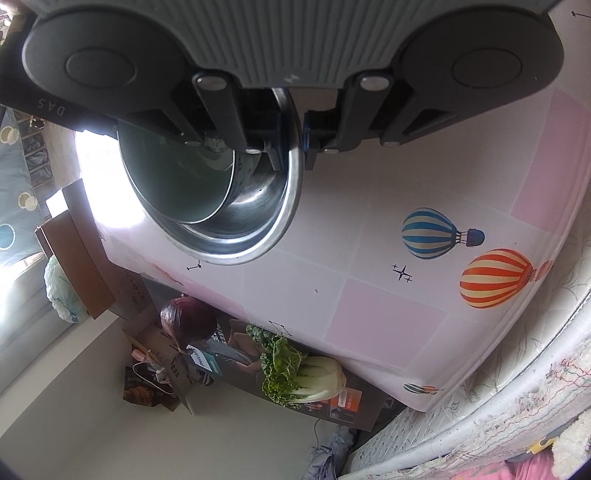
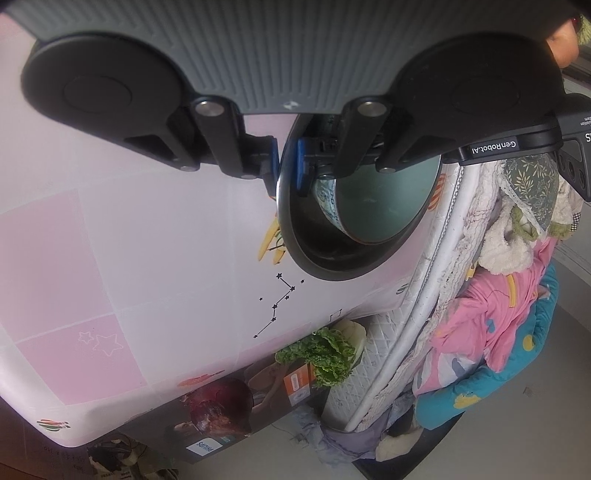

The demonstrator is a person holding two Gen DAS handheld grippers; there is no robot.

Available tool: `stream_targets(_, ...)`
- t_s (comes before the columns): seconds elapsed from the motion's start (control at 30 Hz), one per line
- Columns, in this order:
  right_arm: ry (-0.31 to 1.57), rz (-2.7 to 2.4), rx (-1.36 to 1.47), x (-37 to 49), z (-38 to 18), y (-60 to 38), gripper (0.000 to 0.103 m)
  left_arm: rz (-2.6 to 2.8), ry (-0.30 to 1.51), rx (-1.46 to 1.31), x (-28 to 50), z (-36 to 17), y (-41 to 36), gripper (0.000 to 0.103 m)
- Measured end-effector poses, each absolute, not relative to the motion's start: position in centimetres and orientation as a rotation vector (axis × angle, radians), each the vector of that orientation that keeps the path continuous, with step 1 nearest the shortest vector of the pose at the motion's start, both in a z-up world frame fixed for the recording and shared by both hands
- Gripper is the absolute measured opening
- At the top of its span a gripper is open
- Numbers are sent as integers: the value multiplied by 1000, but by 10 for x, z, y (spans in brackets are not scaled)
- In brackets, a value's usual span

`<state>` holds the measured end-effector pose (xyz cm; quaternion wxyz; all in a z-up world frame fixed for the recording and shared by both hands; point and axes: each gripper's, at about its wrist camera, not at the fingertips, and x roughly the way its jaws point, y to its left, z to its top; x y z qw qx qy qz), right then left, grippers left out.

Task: Organize plates and bowls

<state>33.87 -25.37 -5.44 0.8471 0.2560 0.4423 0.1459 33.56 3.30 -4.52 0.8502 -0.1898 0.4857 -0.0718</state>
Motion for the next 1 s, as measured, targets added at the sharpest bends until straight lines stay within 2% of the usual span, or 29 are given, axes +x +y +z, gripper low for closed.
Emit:
stream_targets(0.67, 857, 284, 513, 263, 12, -264, 8, -208, 957, -421, 283, 6, 29, 9)
stream_targets(1.0, 861, 248, 535, 195, 14, -277, 8, -246, 976, -422, 235, 6, 20, 9)
